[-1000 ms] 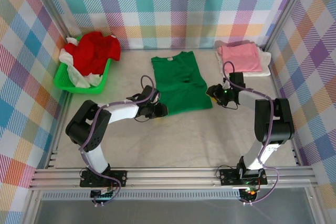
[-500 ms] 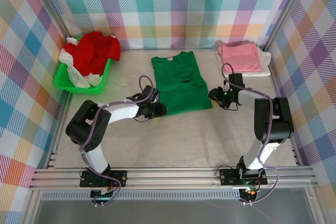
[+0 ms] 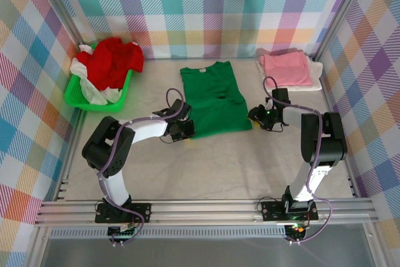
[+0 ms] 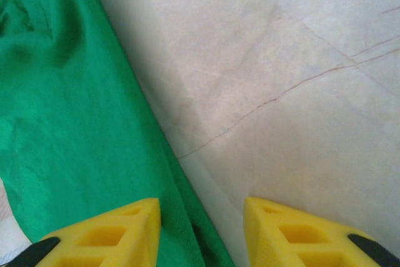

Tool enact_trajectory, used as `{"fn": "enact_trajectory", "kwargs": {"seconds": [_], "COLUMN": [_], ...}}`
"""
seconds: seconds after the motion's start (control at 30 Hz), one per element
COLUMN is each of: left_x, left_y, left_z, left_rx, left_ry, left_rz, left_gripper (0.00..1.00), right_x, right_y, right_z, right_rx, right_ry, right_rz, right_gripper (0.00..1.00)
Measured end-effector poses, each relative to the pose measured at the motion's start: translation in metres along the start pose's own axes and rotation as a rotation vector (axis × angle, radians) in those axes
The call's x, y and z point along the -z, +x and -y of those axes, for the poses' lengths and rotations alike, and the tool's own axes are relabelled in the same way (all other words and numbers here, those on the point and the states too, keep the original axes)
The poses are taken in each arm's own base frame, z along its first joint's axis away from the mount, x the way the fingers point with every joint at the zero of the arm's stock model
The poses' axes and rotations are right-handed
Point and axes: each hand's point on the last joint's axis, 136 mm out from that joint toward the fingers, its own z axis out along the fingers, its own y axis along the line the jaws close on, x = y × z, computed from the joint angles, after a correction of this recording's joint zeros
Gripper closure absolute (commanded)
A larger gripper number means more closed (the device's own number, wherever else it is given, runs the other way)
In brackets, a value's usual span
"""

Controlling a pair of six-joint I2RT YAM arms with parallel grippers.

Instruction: Fold and stack the t-shirts

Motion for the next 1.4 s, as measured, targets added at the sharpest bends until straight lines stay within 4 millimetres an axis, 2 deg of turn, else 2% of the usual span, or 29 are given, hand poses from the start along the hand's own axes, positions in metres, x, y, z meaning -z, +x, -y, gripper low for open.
{"fn": "enact_trajectory", "kwargs": {"seconds": [0.27,0.5,0.57,0.73,0.87,1.2,1.4], "left_x": [0.002,0.021,0.023,0.023,0.023,0.023,0.023], "left_y": [-0.006,-0.007,-0.007,-0.008,-0.008,-0.008,-0.008], "left_z": [-0.006,-0.049,-0.054,-0.055,-0.056,-0.056,-0.056], "left_rx": [0.018,0.067,0.066,0.054,0.055,0.051,0.051], "left_ry": [0.025,-0.027,-0.032,-0.031,-0.031,-0.030,-0.029], "left_rz": [0.044,0.082,0.085,0.085,0.086,0.088,0.088], "left_gripper": [1.00,1.00,1.00,1.00,1.00,1.00,1.00], "right_x": [-0.005,0.029,0.030,0.017,0.012,0.000,-0.002], "right_y": [0.026,0.047,0.048,0.073,0.090,0.095,0.095], "right_z": [-0.022,-0.025,-0.031,-0.037,-0.031,-0.017,-0.017], "right_rx": [0.046,0.087,0.101,0.121,0.109,0.066,0.050], "right_ry": [-0.090,-0.089,-0.101,-0.102,-0.092,-0.051,-0.051], "right_rz": [-0.073,-0.009,-0.008,-0.087,-0.131,-0.159,-0.169], "right_gripper": [0.61,0.61,0.61,0.60,0.60,0.60,0.65]}}
